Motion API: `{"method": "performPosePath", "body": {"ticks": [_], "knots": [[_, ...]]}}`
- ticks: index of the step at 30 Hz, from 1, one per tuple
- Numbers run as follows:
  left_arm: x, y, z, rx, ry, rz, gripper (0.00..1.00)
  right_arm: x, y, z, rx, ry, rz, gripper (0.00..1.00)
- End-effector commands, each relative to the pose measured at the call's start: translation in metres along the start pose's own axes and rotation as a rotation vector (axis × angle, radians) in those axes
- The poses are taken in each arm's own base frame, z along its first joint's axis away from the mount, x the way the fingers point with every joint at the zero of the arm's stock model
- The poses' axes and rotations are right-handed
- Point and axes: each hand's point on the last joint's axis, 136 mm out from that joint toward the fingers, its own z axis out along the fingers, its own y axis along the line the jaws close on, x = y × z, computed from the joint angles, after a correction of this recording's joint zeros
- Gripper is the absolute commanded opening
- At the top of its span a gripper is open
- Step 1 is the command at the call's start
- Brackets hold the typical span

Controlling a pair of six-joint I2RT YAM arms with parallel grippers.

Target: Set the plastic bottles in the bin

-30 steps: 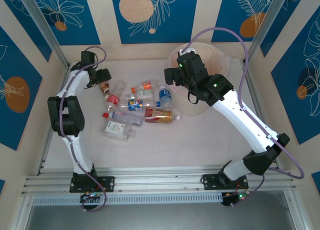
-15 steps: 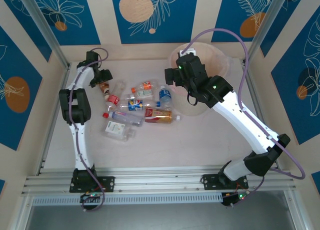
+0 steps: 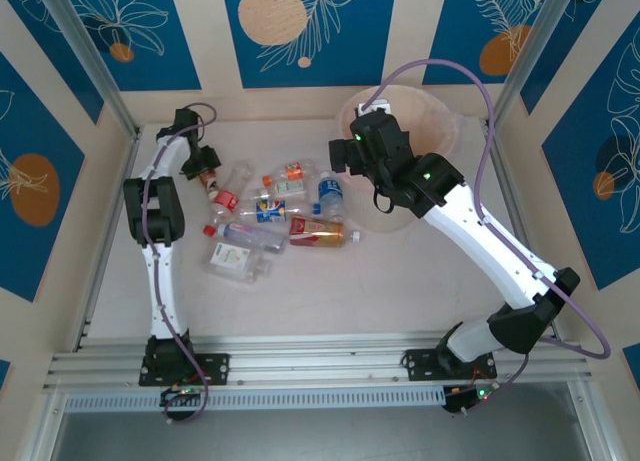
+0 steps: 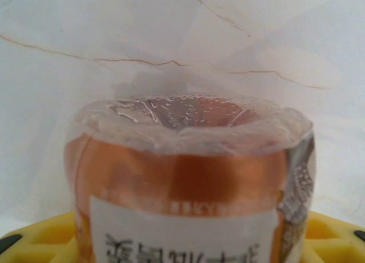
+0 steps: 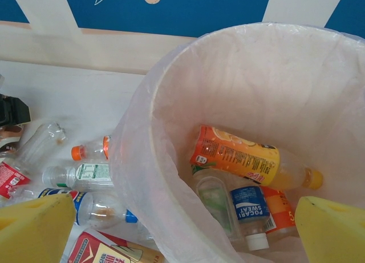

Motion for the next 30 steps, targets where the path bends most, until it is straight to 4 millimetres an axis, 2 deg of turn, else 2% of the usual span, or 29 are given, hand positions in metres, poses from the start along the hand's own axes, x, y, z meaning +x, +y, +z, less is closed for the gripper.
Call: {"method": "performPosePath", "body": {"ticks": [1, 5, 12, 17, 23, 30], "knots": [[-0.008, 0.008, -0.005, -0.006, -0.007, -0.023, 0.52, -0.008, -0.006, -0.009, 0.015, -0.046, 0.026, 0.99], [-0.025, 0.004, -0.037, 0.006, -0.071, -0.007, 0.49, -0.005, -0.007, -0.007, 0.015, -0.043, 0.031, 0.99], [-0.058, -0.009, -0.126, 0.054, -0.239, 0.027, 0.49, 0.0, 0.002, 0.004, -0.071, -0.034, 0.058, 0.99], [-0.06, -0.028, -0.186, 0.159, -0.326, 0.033, 0.49, 0.005, 0.012, 0.009, -0.157, -0.017, 0.081, 0.99], [-0.031, -0.073, -0.248, 0.342, -0.383, 0.054, 0.48, 0.013, 0.025, 0.012, -0.27, -0.003, 0.108, 0.99], [0.027, -0.154, -0.305, 0.621, -0.39, 0.099, 0.48, 0.016, 0.06, 0.002, -0.513, -0.003, 0.108, 0.99]]}}
